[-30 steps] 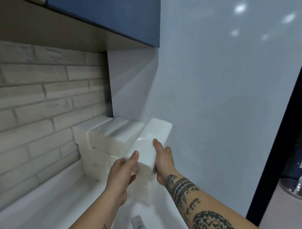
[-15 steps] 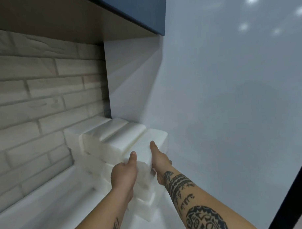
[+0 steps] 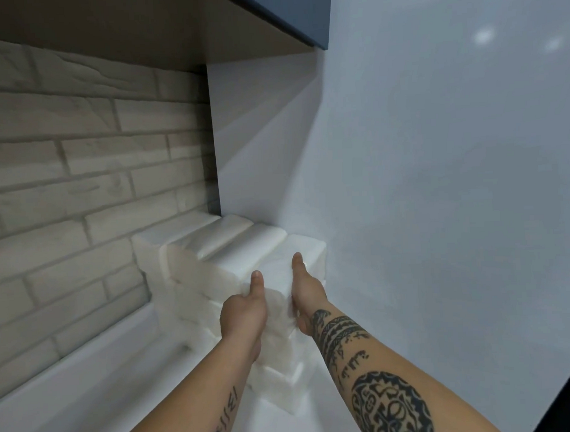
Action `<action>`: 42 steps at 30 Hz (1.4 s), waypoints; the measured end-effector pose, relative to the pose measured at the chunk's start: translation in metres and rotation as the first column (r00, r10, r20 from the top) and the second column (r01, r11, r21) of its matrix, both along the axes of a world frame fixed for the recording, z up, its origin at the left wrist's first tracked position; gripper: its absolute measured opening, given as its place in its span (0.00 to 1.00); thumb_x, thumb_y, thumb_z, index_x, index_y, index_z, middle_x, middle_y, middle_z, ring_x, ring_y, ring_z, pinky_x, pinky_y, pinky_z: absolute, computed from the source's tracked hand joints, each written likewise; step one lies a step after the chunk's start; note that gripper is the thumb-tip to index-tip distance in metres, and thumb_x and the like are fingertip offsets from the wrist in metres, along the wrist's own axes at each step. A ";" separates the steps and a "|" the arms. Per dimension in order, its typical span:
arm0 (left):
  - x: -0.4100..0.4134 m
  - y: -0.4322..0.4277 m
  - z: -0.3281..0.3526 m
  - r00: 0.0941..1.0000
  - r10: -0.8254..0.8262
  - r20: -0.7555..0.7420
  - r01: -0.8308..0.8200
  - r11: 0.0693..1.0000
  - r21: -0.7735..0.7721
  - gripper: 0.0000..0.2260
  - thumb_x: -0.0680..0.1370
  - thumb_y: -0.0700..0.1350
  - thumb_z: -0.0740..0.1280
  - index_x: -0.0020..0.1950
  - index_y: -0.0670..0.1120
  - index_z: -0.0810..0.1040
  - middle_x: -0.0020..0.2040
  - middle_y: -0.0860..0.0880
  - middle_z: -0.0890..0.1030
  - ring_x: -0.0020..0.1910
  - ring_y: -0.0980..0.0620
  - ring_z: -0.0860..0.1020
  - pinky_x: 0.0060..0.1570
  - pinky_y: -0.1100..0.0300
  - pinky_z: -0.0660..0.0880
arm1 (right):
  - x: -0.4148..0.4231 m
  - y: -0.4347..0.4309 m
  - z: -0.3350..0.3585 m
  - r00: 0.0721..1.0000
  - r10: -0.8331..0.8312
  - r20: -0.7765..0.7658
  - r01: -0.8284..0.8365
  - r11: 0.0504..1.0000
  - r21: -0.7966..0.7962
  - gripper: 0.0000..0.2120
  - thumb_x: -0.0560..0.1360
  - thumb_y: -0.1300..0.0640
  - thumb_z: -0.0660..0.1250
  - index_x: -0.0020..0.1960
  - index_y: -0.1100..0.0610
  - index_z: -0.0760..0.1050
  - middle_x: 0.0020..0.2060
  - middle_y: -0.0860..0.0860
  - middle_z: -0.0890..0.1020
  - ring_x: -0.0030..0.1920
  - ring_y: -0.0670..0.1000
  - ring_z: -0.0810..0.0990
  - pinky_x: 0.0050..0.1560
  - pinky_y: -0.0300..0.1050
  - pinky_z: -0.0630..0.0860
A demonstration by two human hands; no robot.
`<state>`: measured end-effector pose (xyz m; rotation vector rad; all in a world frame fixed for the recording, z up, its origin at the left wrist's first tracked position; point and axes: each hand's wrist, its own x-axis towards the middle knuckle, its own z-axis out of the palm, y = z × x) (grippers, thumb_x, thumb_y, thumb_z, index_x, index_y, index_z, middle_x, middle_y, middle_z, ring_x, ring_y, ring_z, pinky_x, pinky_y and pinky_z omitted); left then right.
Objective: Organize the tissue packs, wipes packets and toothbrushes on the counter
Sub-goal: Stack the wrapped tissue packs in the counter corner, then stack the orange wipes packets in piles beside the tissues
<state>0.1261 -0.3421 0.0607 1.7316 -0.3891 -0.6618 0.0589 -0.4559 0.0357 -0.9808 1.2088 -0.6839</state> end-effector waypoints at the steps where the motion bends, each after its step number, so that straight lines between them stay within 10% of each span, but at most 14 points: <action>1: 0.001 0.002 -0.001 1.000 -0.013 -0.017 0.013 1.000 -0.005 0.34 0.79 0.70 0.58 0.52 0.37 0.78 0.45 0.43 0.80 0.47 0.41 0.80 0.47 0.54 0.75 | 0.000 -0.001 0.000 0.999 0.009 0.031 -0.010 1.000 0.013 0.75 0.39 0.08 0.56 0.78 0.49 0.66 0.70 0.47 0.75 0.64 0.55 0.78 0.62 0.54 0.78; 7: 0.009 0.042 0.001 0.997 -0.071 -0.004 0.071 0.997 -0.021 0.29 0.82 0.67 0.53 0.65 0.46 0.77 0.57 0.49 0.79 0.57 0.43 0.77 0.66 0.44 0.75 | -0.024 0.034 0.008 0.989 -0.068 0.131 0.069 0.998 -0.002 0.55 0.68 0.16 0.46 0.84 0.50 0.55 0.82 0.50 0.61 0.80 0.56 0.63 0.81 0.58 0.58; 11: 0.013 0.087 -0.007 0.992 -0.108 0.066 0.104 0.992 0.071 0.21 0.84 0.56 0.58 0.71 0.44 0.73 0.67 0.46 0.74 0.63 0.42 0.74 0.68 0.45 0.73 | -0.045 0.063 -0.017 0.961 -0.082 -0.266 0.022 0.975 -0.223 0.32 0.85 0.43 0.39 0.80 0.61 0.58 0.77 0.63 0.65 0.75 0.66 0.66 0.76 0.64 0.63; 15: 0.018 0.144 -0.041 0.938 -0.294 0.182 0.236 0.929 0.286 0.13 0.82 0.48 0.62 0.60 0.40 0.78 0.56 0.45 0.78 0.55 0.41 0.77 0.54 0.54 0.73 | -0.068 0.125 -0.056 0.778 0.230 -0.585 -0.348 0.933 -0.096 0.24 0.86 0.57 0.48 0.77 0.68 0.63 0.75 0.66 0.68 0.75 0.67 0.67 0.75 0.61 0.65; 19: 0.028 0.221 -0.087 0.772 -0.600 0.211 0.292 0.629 0.721 0.24 0.75 0.59 0.64 0.66 0.48 0.78 0.67 0.47 0.77 0.65 0.42 0.74 0.66 0.48 0.73 | -0.079 0.223 -0.095 0.532 0.453 -0.715 -0.528 0.838 0.138 0.36 0.68 0.37 0.67 0.70 0.56 0.74 0.69 0.59 0.76 0.66 0.62 0.75 0.70 0.56 0.72; 22: 0.036 0.302 -0.128 0.702 -0.702 0.122 0.242 0.396 0.886 0.36 0.68 0.70 0.64 0.75 0.58 0.68 0.83 0.48 0.55 0.80 0.35 0.53 0.75 0.33 0.54 | -0.078 0.296 -0.123 0.309 0.406 -0.860 -0.616 0.775 0.145 0.47 0.70 0.29 0.64 0.79 0.54 0.59 0.76 0.56 0.64 0.75 0.63 0.63 0.73 0.60 0.64; 25: 0.032 0.368 -0.158 0.648 -0.740 0.182 0.216 0.407 0.887 0.41 0.70 0.74 0.63 0.80 0.61 0.60 0.85 0.52 0.40 0.82 0.35 0.46 0.76 0.32 0.48 | -0.072 0.348 -0.132 0.335 0.324 -0.885 -0.619 0.783 0.053 0.50 0.73 0.25 0.59 0.83 0.53 0.48 0.80 0.54 0.56 0.78 0.62 0.56 0.73 0.65 0.60; 33: 0.045 0.480 -0.164 0.503 -0.767 0.399 0.187 0.547 0.816 0.34 0.81 0.64 0.61 0.83 0.54 0.57 0.85 0.47 0.49 0.84 0.45 0.48 0.81 0.45 0.44 | -0.047 0.446 -0.143 0.354 0.220 -0.909 -0.733 0.669 -0.124 0.41 0.80 0.30 0.55 0.83 0.54 0.52 0.78 0.54 0.60 0.77 0.60 0.60 0.72 0.62 0.63; 37: 0.060 0.531 -0.159 0.510 -0.711 0.485 0.121 0.617 0.777 0.23 0.82 0.58 0.61 0.77 0.55 0.68 0.83 0.49 0.60 0.83 0.46 0.54 0.80 0.41 0.50 | -0.053 0.490 -0.131 0.427 0.167 -0.889 -0.868 0.350 -0.352 0.27 0.78 0.36 0.60 0.73 0.47 0.71 0.72 0.48 0.69 0.74 0.55 0.63 0.72 0.57 0.62; 42: 0.072 0.576 -0.158 0.521 -0.732 0.440 0.151 0.586 0.796 0.28 0.83 0.60 0.60 0.82 0.59 0.58 0.84 0.52 0.53 0.84 0.48 0.46 0.80 0.41 0.42 | -0.067 0.545 -0.119 -0.088 0.285 -0.954 -0.950 -0.311 -0.005 0.44 0.65 0.23 0.69 0.73 0.47 0.71 0.66 0.48 0.74 0.68 0.54 0.66 0.74 0.62 0.60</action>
